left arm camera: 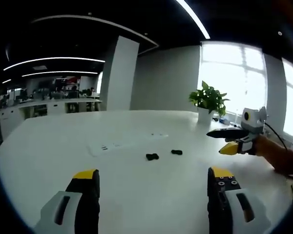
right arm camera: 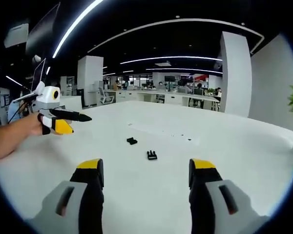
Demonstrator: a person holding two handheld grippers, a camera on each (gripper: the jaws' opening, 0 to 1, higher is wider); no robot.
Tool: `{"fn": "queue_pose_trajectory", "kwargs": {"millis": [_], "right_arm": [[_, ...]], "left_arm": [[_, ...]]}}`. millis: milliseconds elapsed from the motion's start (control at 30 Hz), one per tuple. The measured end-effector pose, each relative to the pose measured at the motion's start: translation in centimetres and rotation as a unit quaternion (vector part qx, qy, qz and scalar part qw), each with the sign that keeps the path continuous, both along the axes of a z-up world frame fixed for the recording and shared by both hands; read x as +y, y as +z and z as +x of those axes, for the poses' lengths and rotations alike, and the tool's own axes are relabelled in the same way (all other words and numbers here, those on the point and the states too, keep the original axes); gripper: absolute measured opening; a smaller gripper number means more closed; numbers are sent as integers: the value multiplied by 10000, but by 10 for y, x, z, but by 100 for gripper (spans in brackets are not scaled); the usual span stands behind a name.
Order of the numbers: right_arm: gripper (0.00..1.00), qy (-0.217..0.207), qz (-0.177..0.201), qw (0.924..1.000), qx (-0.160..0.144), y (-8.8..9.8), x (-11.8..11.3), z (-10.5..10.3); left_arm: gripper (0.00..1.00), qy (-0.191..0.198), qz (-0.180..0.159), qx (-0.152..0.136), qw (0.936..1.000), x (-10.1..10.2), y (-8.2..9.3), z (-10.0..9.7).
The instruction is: Snap the two parts of the plastic buckle together until the buckle closes and remains connected.
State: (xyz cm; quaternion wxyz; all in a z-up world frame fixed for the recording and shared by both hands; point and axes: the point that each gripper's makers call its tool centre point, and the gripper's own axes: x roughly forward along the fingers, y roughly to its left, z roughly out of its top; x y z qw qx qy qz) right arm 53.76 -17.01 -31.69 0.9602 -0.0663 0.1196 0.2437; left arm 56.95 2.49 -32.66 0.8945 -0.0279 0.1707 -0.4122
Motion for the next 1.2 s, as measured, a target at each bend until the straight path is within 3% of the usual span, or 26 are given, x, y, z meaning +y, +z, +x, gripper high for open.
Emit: {"fn": "queue_pose_trajectory", "kwargs": {"millis": [67, 267, 1200], "right_arm": [[71, -8, 10, 10000, 6, -1, 0, 3], [71, -18, -1, 10000, 12, -2, -1, 9], [71, -13, -33, 10000, 33, -3, 1, 34]], "left_arm": [[99, -12, -17, -18, 10000, -1, 0, 1], [99, -94, 122, -6, 9999, -6, -6, 1], [99, -266, -6, 0, 9996, -25, 1, 32]]}}
